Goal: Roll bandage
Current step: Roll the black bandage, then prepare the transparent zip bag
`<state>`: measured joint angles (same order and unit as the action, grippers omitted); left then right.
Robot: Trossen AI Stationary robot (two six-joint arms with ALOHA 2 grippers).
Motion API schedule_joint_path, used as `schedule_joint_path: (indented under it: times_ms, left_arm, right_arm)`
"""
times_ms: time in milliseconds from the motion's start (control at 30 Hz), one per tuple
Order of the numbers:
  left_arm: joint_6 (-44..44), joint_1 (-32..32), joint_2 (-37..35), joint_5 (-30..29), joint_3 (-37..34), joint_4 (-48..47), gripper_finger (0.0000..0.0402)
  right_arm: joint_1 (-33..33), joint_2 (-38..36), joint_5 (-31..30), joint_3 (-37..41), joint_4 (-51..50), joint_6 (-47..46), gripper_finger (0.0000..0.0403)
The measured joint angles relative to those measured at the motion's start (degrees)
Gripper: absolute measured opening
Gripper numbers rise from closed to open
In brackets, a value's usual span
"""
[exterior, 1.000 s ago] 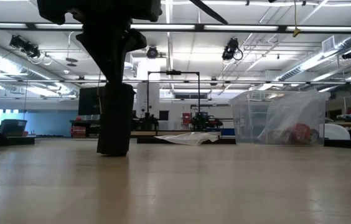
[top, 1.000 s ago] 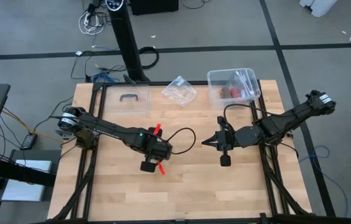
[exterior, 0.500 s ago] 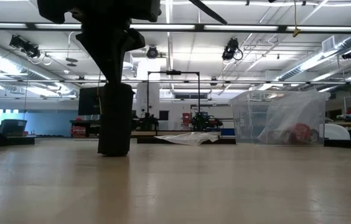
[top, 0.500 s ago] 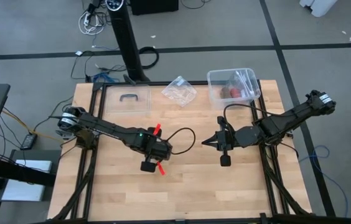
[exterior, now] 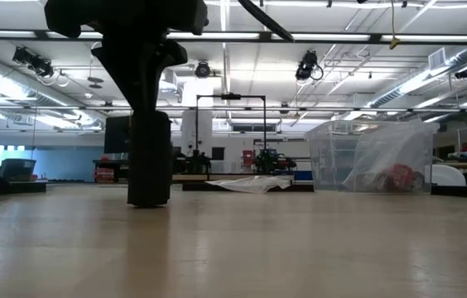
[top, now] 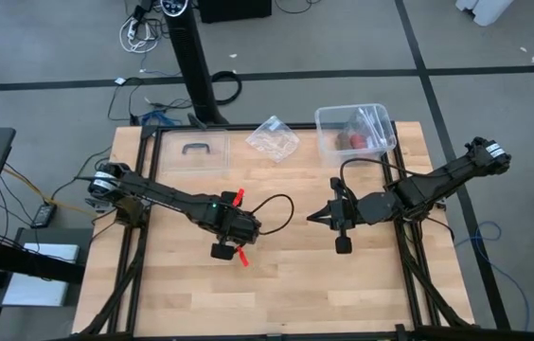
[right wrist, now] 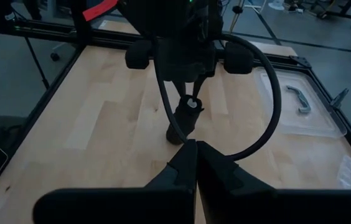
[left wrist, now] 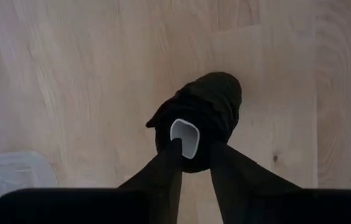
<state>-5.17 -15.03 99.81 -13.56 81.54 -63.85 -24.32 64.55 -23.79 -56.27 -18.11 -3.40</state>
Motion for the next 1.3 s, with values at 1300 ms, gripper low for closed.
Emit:
schedule_joint_path:
  times_ms: [1300]
  left_arm:
    - [-4.52, -3.46, -0.22, -13.01, -0.01, 3.36, 0.0005]
  right_arm:
    - [-1.02, 0.0, 0.46, 0.0, -0.33, 0.03, 0.0011]
